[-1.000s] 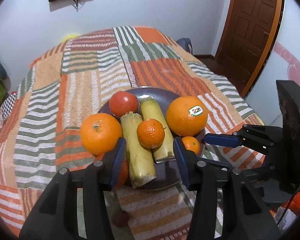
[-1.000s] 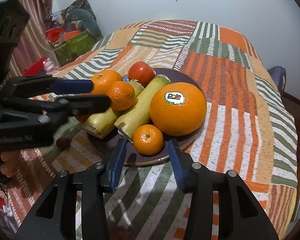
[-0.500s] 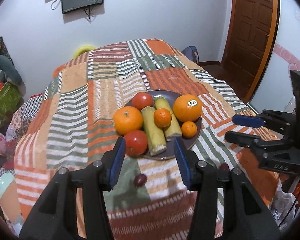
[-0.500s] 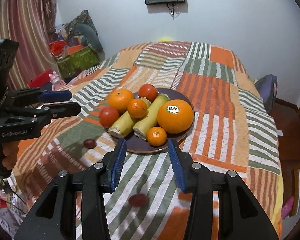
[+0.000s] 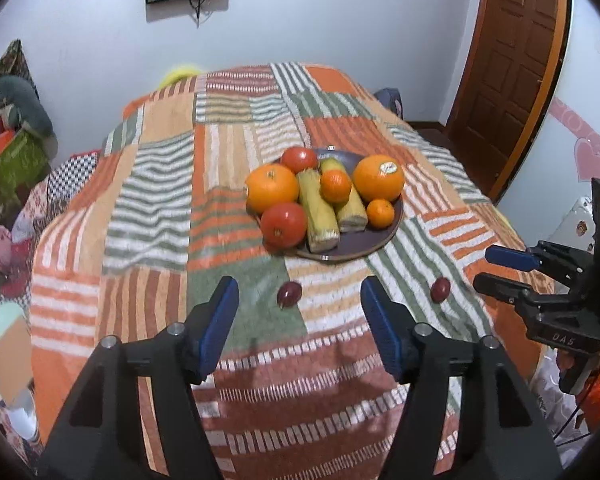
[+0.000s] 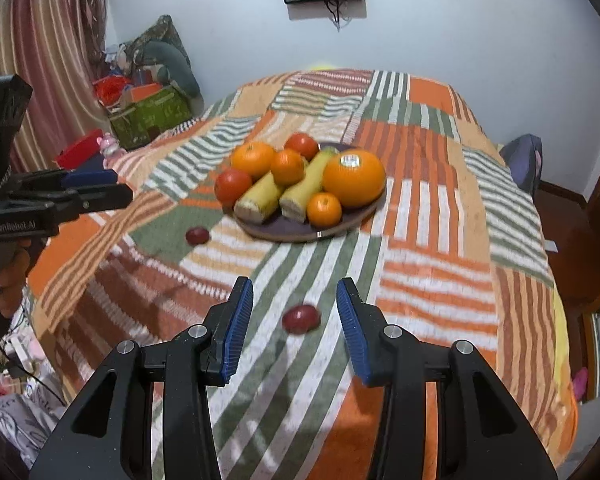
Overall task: Organize fruits
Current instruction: 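Grasp a dark red plum with the right tool while the left tool grasps another plum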
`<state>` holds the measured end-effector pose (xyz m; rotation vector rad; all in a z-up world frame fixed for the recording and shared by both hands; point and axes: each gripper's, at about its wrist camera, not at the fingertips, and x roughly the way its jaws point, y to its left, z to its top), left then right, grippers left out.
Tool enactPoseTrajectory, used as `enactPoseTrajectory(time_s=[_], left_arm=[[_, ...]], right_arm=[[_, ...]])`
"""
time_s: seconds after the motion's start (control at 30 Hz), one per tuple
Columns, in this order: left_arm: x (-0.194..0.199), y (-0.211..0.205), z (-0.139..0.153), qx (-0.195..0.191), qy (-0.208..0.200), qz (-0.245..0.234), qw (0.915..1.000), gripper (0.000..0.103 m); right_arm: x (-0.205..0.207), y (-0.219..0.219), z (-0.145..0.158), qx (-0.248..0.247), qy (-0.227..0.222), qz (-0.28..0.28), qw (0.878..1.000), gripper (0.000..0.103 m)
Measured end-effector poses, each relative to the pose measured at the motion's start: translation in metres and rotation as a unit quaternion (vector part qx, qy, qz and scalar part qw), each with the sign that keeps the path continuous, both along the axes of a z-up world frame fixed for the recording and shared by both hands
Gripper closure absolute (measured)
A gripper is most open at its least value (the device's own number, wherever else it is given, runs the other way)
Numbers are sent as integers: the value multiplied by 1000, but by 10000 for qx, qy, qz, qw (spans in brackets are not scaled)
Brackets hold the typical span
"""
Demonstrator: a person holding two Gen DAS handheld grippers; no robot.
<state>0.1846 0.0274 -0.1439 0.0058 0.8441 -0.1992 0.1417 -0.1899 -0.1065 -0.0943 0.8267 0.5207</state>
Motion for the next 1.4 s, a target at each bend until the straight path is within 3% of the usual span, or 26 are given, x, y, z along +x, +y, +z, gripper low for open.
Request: enactPoseTrajectory(time_s=[0.33, 0.7, 0.77, 1.13, 1.4], left_arm=[[8, 12, -29, -108, 440, 122, 9989, 40], [21, 11, -52, 6, 716, 125, 9974, 39], [25, 11, -54, -28, 767, 140, 9969, 39], [43, 16, -72, -31, 1012, 309, 9944, 40], [64, 0, -85, 24, 1078, 160, 9940, 57]], right_arm=[[5, -2, -31, 6, 452, -339, 9984, 63], [10, 14, -43, -431, 475, -331, 9974, 71], [11, 15, -43, -400, 482, -321, 9975, 78], [17, 12, -42, -87, 604, -395, 9974, 78], [21, 1, -27, 168, 484, -452, 9977, 78]])
